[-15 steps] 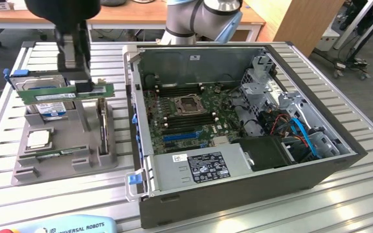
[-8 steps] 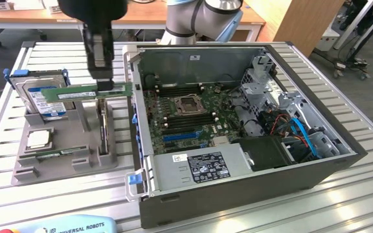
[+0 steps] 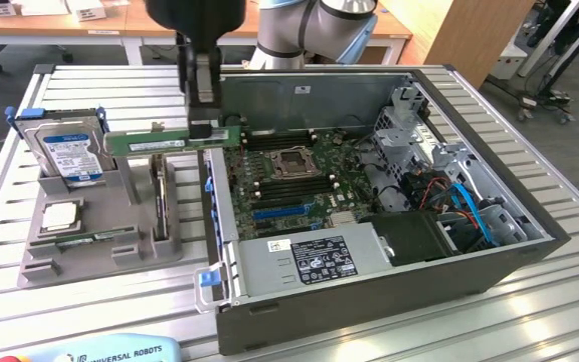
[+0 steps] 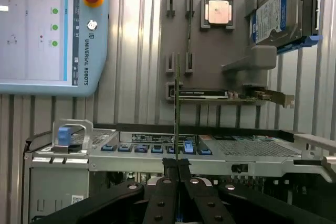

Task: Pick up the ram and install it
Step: 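Pick up the ram and move it above insertion slot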

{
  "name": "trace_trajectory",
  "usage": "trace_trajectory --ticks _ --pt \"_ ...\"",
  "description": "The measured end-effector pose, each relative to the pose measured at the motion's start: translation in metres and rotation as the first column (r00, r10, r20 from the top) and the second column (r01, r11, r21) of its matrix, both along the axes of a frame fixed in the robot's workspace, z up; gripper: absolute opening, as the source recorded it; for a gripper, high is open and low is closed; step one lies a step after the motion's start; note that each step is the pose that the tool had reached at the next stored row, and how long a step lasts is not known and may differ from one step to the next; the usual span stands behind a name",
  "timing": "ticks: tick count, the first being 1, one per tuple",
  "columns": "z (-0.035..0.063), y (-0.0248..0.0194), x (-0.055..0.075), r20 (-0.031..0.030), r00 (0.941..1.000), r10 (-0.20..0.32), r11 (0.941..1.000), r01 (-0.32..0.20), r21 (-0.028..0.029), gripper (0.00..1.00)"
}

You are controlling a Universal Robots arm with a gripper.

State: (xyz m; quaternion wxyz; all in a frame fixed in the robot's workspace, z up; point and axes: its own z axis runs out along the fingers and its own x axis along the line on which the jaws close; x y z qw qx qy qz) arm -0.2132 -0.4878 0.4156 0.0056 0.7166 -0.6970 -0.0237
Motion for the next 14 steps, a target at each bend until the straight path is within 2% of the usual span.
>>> trace_trajectory --ticks 14 --pt "0.0000 0.0000 0.060 -0.0001 1.0000 0.000 1.0000 0.000 0.0000 0.11"
